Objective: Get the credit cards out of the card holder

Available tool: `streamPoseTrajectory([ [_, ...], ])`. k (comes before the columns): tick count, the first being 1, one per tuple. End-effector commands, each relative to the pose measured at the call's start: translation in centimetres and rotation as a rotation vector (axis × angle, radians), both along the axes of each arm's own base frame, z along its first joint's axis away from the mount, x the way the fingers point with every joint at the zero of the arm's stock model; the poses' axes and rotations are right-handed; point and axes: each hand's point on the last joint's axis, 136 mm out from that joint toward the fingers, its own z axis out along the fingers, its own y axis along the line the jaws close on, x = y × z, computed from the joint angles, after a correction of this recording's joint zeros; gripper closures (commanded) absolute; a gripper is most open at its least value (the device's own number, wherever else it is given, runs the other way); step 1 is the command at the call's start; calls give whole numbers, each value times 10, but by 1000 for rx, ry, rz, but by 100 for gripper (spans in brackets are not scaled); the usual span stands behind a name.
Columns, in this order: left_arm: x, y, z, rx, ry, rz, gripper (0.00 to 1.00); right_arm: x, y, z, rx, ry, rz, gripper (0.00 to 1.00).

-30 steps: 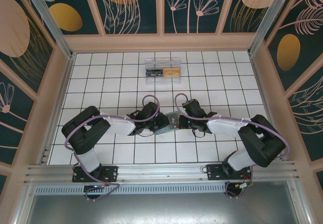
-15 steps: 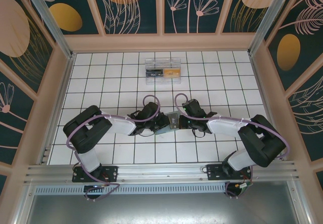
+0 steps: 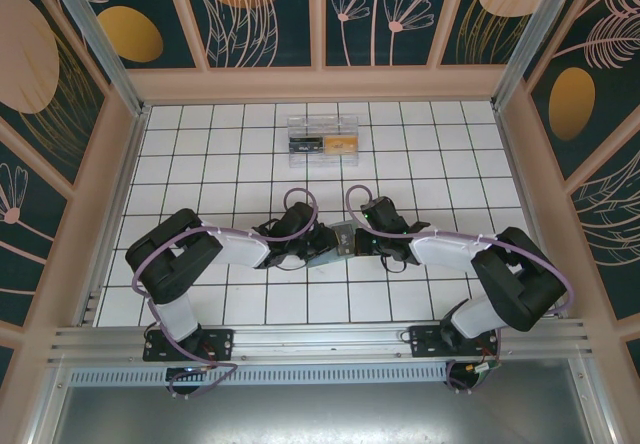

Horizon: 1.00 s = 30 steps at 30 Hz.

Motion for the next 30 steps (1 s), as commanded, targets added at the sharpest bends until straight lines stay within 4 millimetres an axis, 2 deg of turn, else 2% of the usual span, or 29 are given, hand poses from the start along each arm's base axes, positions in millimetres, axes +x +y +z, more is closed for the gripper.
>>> streamPoseTrajectory([
  [1,-5,17,-19,121,41,26,81,-2,9,-1,18,7,26,100],
  [6,-5,28,-24,210,43,29,81,-2,10,0,22,7,28,100],
  [12,-8,16,-29,174,59,-2,81,-3,13,2,29,5,38,100],
  [19,-9,5,-17,76,37,-13,82,-7,18,0,50,20,54,100],
  [30,-10,13,-9,73,23,15,100,-7,10,-9,13,36,24,100],
])
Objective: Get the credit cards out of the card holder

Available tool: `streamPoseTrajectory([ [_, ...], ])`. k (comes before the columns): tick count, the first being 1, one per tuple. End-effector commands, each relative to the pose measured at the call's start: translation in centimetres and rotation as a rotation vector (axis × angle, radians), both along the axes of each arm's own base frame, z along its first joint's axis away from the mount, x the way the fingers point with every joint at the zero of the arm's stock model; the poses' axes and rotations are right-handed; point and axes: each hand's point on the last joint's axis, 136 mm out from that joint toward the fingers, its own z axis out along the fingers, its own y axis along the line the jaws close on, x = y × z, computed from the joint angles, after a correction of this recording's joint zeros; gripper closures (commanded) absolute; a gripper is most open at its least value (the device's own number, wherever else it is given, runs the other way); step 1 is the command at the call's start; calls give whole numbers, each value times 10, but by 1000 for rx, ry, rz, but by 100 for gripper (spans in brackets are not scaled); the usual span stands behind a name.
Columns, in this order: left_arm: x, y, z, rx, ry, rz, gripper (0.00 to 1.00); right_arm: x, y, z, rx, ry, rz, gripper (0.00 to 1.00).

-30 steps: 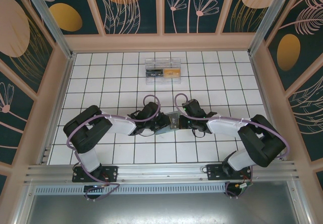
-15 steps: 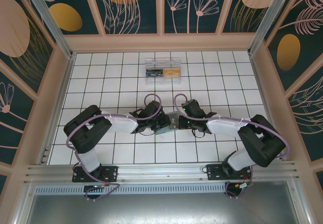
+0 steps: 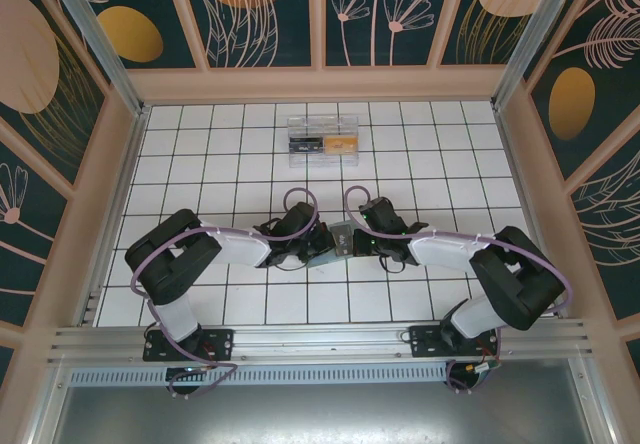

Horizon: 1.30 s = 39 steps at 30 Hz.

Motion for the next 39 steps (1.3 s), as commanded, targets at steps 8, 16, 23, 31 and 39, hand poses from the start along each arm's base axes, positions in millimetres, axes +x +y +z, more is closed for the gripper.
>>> streamPoseTrajectory([
  [8,-13,20,-12,65,35,24,100,-6,1,-13,-19,55,-8,100],
  [16,-18,31,-20,98,50,36,100,-7,-6,-18,-38,73,-32,100],
  [23,-19,39,-9,89,29,52,100,-7,-6,-18,-38,76,-34,100],
  [31,-22,50,-5,99,18,66,100,-6,-6,-17,-38,75,-35,100],
  [39,-19,47,7,67,-10,56,100,-7,-3,-14,-31,69,-24,100],
])
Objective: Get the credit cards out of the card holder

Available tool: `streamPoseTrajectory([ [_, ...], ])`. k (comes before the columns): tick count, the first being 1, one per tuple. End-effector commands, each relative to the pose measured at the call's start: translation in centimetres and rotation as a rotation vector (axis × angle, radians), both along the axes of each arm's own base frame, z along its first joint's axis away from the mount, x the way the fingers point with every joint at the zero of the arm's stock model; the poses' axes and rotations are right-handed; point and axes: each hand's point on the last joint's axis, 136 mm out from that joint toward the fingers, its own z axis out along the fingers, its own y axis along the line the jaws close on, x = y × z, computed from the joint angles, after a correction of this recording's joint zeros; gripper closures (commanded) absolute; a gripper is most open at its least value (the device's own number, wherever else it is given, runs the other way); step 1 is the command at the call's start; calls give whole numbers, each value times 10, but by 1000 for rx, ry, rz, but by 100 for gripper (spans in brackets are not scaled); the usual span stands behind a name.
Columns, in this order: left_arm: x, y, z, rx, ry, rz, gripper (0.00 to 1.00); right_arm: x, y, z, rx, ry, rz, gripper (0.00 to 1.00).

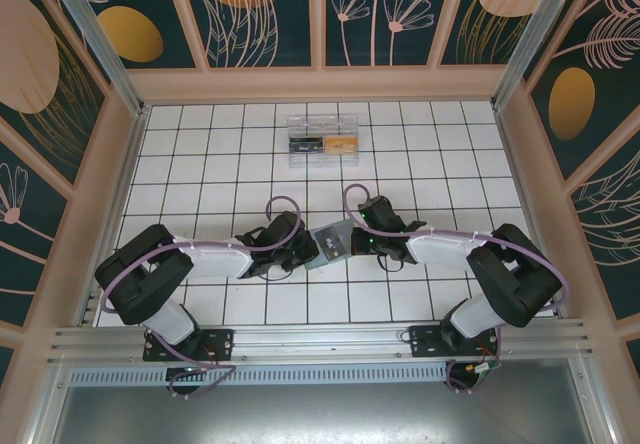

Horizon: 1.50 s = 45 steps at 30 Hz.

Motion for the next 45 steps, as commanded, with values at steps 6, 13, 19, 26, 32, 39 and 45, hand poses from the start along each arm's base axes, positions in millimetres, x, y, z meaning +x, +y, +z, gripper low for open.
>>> streamPoseTrajectory([
  [6,1,-16,26,-141,-50,-41,85,-5,3,6,-27,-7,19,99],
  [13,-1,-19,21,-150,-29,-42,84,-5,27,29,-21,-71,87,98],
  [19,-3,-13,3,-90,19,-25,84,-11,31,14,-45,-39,108,99],
  [26,-4,-12,-4,-75,33,-26,75,-19,29,-3,-48,7,116,99],
  [32,-4,-13,-9,-73,37,-26,75,-25,30,-9,-41,32,122,99],
  [39,-3,-13,-11,-72,36,-19,77,-27,31,-10,-38,35,123,100],
  [45,-2,-4,-7,-52,18,12,97,-27,28,-12,-51,38,116,100],
])
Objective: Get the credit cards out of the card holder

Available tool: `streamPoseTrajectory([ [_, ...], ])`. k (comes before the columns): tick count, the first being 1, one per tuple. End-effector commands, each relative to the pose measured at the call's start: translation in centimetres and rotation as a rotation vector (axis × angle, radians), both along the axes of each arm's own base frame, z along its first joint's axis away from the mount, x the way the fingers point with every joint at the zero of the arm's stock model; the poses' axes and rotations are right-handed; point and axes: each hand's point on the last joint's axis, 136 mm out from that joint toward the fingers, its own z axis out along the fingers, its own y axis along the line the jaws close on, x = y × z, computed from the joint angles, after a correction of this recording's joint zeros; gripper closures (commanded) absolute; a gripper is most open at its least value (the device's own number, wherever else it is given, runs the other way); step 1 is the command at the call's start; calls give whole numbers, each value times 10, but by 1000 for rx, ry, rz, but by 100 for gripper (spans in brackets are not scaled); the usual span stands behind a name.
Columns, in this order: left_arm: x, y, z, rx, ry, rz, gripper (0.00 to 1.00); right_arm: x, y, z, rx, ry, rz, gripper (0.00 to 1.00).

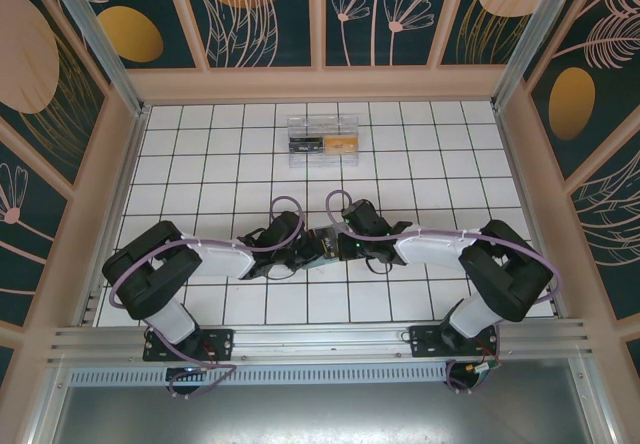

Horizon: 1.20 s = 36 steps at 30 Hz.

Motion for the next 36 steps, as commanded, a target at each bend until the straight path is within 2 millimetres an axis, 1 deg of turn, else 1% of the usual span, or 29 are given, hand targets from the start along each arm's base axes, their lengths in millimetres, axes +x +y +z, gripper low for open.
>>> streamPoseTrajectory([
  [1,-3,16,-11,68,12,36,97,-12,-8,-18,-42,48,2,100],
  [3,-4,18,-12,75,14,37,100,-11,-9,-18,-50,47,-5,100],
  [8,-9,26,-19,92,27,40,100,-11,-13,-20,-66,50,-17,100],
  [13,-12,36,-22,122,21,43,100,-11,-15,-19,-71,47,-21,100],
  [20,-18,58,-23,161,19,65,100,-10,-15,-15,-66,41,-25,100],
  [23,-21,66,-21,170,12,71,100,-10,-15,-14,-63,37,-26,100],
  [25,-23,69,-16,171,1,70,100,-9,-15,-13,-62,33,-26,100],
  [28,-21,71,-2,164,-37,66,100,-8,-13,-7,-48,18,-27,100],
  [31,-15,71,21,165,-109,57,100,-3,-10,6,-16,-20,-31,99],
  [34,-7,73,46,198,-191,34,100,3,-6,32,41,-91,-40,98],
  [36,0,78,62,246,-252,24,100,9,-7,54,76,-159,-49,93],
])
